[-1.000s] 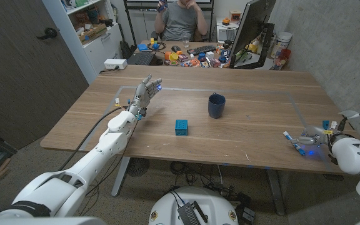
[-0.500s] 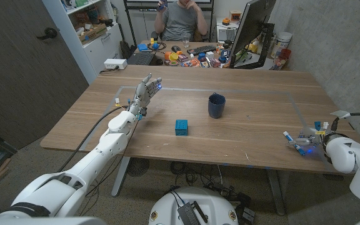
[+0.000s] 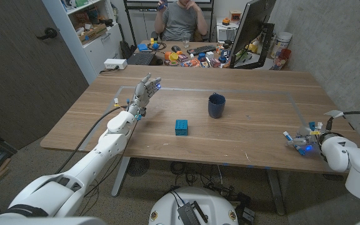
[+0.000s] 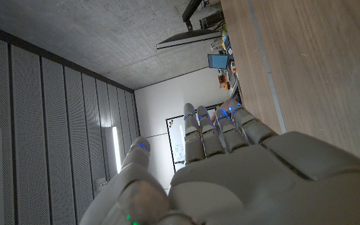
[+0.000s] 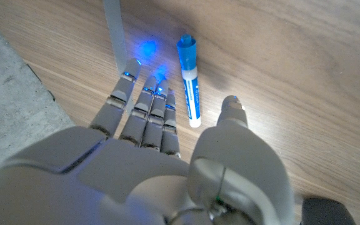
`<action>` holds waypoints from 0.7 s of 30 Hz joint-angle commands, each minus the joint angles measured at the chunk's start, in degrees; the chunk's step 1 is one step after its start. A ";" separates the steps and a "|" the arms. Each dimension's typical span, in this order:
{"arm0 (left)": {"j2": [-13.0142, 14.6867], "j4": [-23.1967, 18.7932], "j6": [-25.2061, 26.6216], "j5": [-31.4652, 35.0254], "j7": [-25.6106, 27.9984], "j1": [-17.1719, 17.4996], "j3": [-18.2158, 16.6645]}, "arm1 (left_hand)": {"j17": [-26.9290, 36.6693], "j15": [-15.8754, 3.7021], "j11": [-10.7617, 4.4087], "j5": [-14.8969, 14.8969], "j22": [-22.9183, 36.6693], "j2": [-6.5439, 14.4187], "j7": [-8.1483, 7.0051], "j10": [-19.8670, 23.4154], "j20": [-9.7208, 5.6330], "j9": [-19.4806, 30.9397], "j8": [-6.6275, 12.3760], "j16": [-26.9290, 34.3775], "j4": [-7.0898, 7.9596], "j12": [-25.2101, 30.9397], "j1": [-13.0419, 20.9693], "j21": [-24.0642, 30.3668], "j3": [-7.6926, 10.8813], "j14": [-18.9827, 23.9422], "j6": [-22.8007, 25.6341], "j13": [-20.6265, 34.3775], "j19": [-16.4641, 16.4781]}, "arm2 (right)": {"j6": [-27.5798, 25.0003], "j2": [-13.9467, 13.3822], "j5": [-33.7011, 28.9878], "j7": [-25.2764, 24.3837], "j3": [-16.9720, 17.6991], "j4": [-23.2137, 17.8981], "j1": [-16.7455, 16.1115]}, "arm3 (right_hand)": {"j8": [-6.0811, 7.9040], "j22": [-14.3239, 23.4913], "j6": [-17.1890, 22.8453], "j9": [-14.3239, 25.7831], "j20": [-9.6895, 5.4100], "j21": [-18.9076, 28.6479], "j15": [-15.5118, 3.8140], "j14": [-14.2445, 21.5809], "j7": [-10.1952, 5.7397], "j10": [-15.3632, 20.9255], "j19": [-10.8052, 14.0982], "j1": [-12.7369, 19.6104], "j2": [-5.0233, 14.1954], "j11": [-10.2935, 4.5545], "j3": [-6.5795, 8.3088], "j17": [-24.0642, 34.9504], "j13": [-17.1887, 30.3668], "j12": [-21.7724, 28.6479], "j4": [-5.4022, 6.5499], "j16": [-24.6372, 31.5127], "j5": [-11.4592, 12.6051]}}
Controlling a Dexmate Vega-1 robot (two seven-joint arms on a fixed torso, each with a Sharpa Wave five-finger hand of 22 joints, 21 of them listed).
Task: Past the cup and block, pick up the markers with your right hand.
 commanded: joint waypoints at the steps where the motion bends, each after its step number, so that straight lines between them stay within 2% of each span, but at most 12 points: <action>1: 0.11 -0.29 -0.08 -0.11 0.06 0.24 -0.02 | 0.16 -4.01 0.04 0.21 0.30 0.08 -0.06 0.45 -4.36 0.26 0.20 0.36 -0.03 0.22 0.60 0.17 0.35 0.51 0.52 0.09 0.52 | -1.50 -4.49 2.72 -4.36 -6.14 0.70 3.42 | 1.04 0.46 4.72 0.16 -1.71 1.00 -3.94 2.45 -2.38 4.88 1.37 4.64 0.97 -1.83 1.70 0.52 0.09 1.34 -0.63 0.97 0.57; 4: 0.06 -0.17 -0.09 -0.05 0.06 0.19 0.04 | 0.16 -4.01 0.04 0.21 0.30 0.08 -0.06 0.45 -4.36 0.26 0.20 0.36 -0.03 0.22 0.60 0.17 0.35 0.51 0.52 0.09 0.52 | -1.82 -4.96 3.22 -6.50 -7.00 0.69 3.57 | 1.47 0.60 7.66 0.15 -2.73 1.66 -5.54 4.46 -3.76 8.56 2.30 8.76 1.14 -3.41 2.80 0.78 0.12 2.33 -1.00 1.71 0.67; 5: 0.01 -0.11 -0.13 -0.09 0.05 0.18 0.03 | 0.16 -4.01 0.04 0.21 0.30 0.08 -0.06 0.45 -4.36 0.26 0.20 0.36 -0.03 0.22 0.60 0.17 0.35 0.51 0.52 0.09 0.52 | -1.91 -5.10 3.33 -7.28 -7.25 0.67 3.56 | 1.84 0.65 9.27 0.16 -3.20 1.92 -6.98 5.57 -4.63 10.03 2.61 9.92 0.99 -3.55 3.11 0.64 0.23 2.81 -0.94 1.83 0.78; 6: -0.02 -0.06 -0.15 -0.12 0.05 0.17 0.02 | 0.16 -4.01 0.04 0.21 0.30 0.08 -0.06 0.45 -4.36 0.26 0.20 0.36 -0.03 0.22 0.60 0.17 0.35 0.51 0.52 0.09 0.52 | -2.15 -5.08 3.42 -8.13 -7.60 0.63 3.67 | 2.19 0.72 10.96 0.18 -3.74 2.26 -7.37 6.65 -5.33 12.66 2.97 11.45 1.07 -5.21 3.54 0.68 0.61 3.87 -0.88 2.06 0.89; 7: -0.03 -0.07 -0.12 -0.13 0.08 0.18 0.01 | 0.16 -4.01 0.04 0.21 0.30 0.08 -0.06 0.45 -4.36 0.26 0.20 0.36 -0.03 0.22 0.60 0.17 0.35 0.51 0.52 0.09 0.52 | -2.30 -5.08 3.58 -8.93 -7.84 0.61 3.72 | 2.61 0.77 12.54 0.22 -4.16 2.50 -8.14 7.64 -5.76 13.97 3.21 12.53 1.05 -5.43 3.78 0.81 0.83 4.41 -0.93 2.40 0.91; 9: -0.03 -0.03 -0.21 -0.08 0.08 0.17 0.02 | 0.16 -4.01 0.04 0.21 0.30 0.08 -0.06 0.45 -4.36 0.26 0.20 0.36 -0.03 0.22 0.60 0.17 0.35 0.51 0.52 0.09 0.52 | -2.71 -5.07 3.83 -10.51 -8.42 0.52 3.81 | 3.35 0.84 15.26 0.26 -4.79 3.06 -8.61 9.12 -6.45 15.89 3.95 13.87 0.76 -6.65 4.06 0.82 1.14 5.20 -0.80 2.62 0.99; 11: 0.00 -0.08 -0.20 -0.06 0.05 0.19 0.04 | 0.16 -4.01 0.04 0.21 0.30 0.08 -0.06 0.45 -4.36 0.26 0.20 0.36 -0.03 0.22 0.60 0.17 0.35 0.51 0.52 0.09 0.52 | -2.74 -5.02 4.08 -12.27 -8.75 0.52 3.65 | 4.11 0.95 18.59 0.31 -5.61 3.85 -9.45 11.08 -7.29 19.97 4.64 16.96 0.61 -7.62 5.11 0.80 1.70 6.89 -1.02 2.56 1.39; 12: 0.01 -0.14 -0.17 -0.04 0.10 0.22 0.05 | 0.16 -4.01 0.04 0.21 0.30 0.08 -0.06 0.45 -4.36 0.26 0.20 0.36 -0.03 0.22 0.60 0.17 0.35 0.51 0.52 0.09 0.52 | -2.80 -4.94 4.20 -13.13 -8.91 0.48 3.58 | 4.52 0.99 20.21 0.34 -5.92 4.23 -9.57 12.06 -7.81 20.75 5.05 18.09 0.61 -7.79 5.51 0.88 1.90 7.25 -1.01 2.65 1.50; 14: 0.05 -0.26 -0.07 -0.04 0.14 0.26 0.08 | 0.16 -4.01 0.04 0.21 0.30 0.08 -0.06 0.45 -4.36 0.26 0.20 0.36 -0.03 0.22 0.60 0.17 0.35 0.51 0.52 0.09 0.52 | -2.83 -4.79 4.49 -14.77 -9.04 0.43 3.38 | 4.87 1.06 22.39 0.35 -6.50 5.04 -9.76 14.19 -8.18 24.49 5.66 20.41 0.57 -7.89 6.45 0.93 2.45 8.80 -0.85 2.59 1.82; 15: 0.07 -0.33 0.00 -0.05 0.11 0.28 0.09 | 0.16 -4.01 0.04 0.21 0.30 0.08 -0.06 0.45 -4.36 0.26 0.20 0.36 -0.03 0.22 0.60 0.17 0.35 0.51 0.52 0.09 0.52 | -2.94 -4.53 4.63 -15.67 -9.05 0.40 3.30 | 5.08 1.08 23.34 0.40 -6.89 5.48 -9.86 15.27 -8.37 26.27 6.09 21.60 0.66 -8.49 6.95 1.02 2.71 9.55 -0.89 2.64 1.92; 18: 0.09 -0.42 0.03 0.01 0.15 0.30 0.14 | 0.16 -4.01 0.04 0.21 0.30 0.08 -0.06 0.45 -4.36 0.26 0.20 0.36 -0.03 0.22 0.60 0.17 0.35 0.51 0.52 0.09 0.52 | -2.82 -4.57 5.17 -17.68 -8.18 0.18 2.32 | 6.01 1.15 26.12 0.55 -7.44 6.12 -9.94 16.50 -8.45 27.70 6.37 23.60 0.62 -9.06 7.74 1.11 3.20 10.24 -0.93 2.41 1.90; 21: 0.05 -0.44 -0.02 -0.06 0.12 0.31 0.11 | 0.16 -4.01 0.04 0.21 0.30 0.08 -0.06 0.45 -4.36 0.26 0.20 0.36 -0.03 0.22 0.60 0.17 0.35 0.51 0.52 0.09 0.52 | -3.11 -4.73 5.60 -18.97 -7.43 -0.15 1.64 | 6.35 1.18 27.14 0.62 -7.56 6.50 -10.10 17.48 -8.68 28.44 6.38 25.22 0.45 -8.79 8.43 1.15 3.55 10.63 -1.12 2.22 1.84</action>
